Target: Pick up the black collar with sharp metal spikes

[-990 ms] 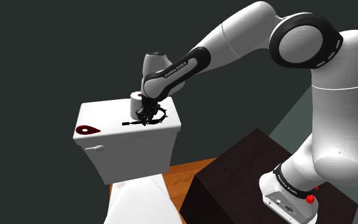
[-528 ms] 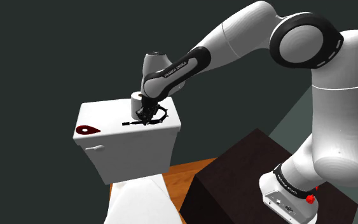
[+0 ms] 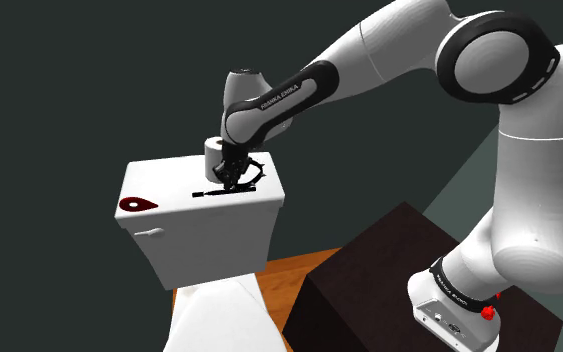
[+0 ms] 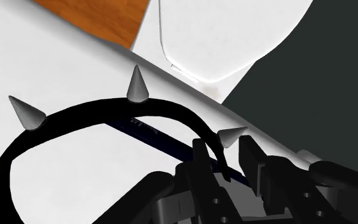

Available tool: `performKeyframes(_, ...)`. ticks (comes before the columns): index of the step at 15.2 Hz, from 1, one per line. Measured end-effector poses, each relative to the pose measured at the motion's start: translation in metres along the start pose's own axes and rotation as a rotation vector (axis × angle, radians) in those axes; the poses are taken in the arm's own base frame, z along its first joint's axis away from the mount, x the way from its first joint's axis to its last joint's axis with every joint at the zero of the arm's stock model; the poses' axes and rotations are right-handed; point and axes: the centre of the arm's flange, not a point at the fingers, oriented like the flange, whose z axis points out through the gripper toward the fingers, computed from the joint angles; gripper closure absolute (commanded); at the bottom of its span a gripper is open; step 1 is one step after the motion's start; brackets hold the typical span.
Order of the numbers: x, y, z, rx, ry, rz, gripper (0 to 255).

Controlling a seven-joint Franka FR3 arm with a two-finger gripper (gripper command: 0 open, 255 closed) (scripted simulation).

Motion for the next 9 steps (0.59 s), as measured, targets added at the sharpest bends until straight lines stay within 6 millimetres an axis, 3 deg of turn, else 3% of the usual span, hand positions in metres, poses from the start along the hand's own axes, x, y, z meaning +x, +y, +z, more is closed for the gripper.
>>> performKeyframes(9, 0.0, -0.008, -0.043, 0.0, 0.0, 0.0, 255)
